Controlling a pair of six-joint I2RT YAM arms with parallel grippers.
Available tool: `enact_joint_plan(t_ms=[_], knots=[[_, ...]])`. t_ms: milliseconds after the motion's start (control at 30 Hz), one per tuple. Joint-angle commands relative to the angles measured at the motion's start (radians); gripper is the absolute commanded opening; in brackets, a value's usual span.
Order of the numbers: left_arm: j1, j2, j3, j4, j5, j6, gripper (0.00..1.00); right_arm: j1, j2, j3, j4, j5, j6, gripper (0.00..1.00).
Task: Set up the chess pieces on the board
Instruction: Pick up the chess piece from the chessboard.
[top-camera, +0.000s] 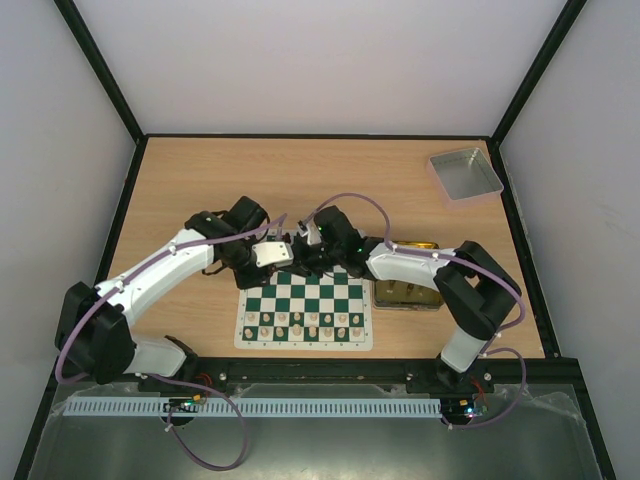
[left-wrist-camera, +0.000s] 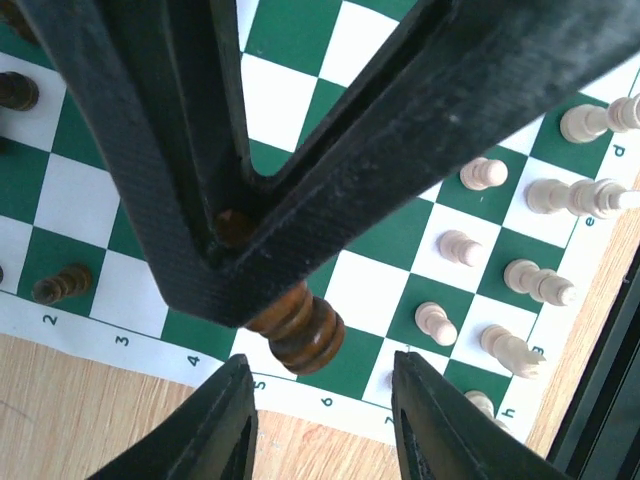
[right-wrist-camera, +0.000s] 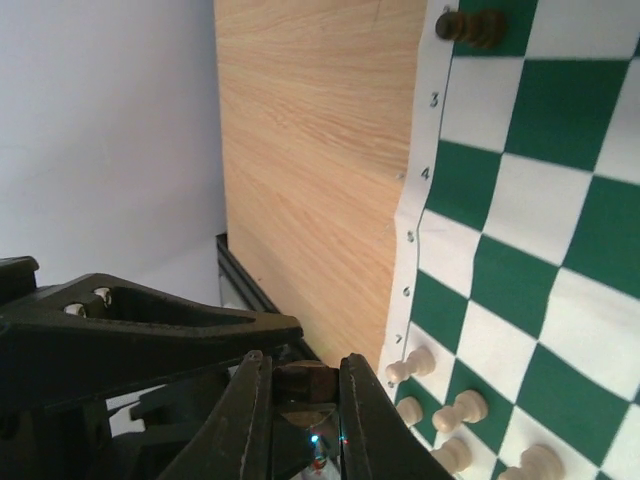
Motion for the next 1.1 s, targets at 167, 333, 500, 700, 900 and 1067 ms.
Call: enact_joint_plan(t_ms=[167, 333, 500, 700, 900, 1067], knots=[[0.009, -0.040, -0.029, 0.033, -0.028, -0.013, 0.47, -0.014, -0.070, 0.129, -0.280, 0.141, -0.151, 0.02], [0.042, -0.041, -0.036, 0.045, -0.027, -0.001, 0.50, -0.019, -0.061, 0.202, -0.393, 0.234, -0.209, 0.02], [0.104, -0.043, -0.049, 0.068, -0.005, 0.021, 0.50, -0.018, -0.028, 0.308, -0.511, 0.340, -0.275, 0.02], [0.199, -0.051, -0.073, 0.098, 0.039, 0.051, 0.56, -0.009, 0.060, 0.487, -0.669, 0.495, -0.355, 0.02], [0.381, -0.058, -0.090, 0.135, 0.143, 0.083, 0.59, 0.046, 0.221, 0.732, -0.843, 0.690, -0.438, 0.02], [0.581, -0.034, -0.082, 0.165, 0.315, 0.077, 0.79, 0.078, 0.347, 0.883, -0.922, 0.792, -0.474, 0.02]])
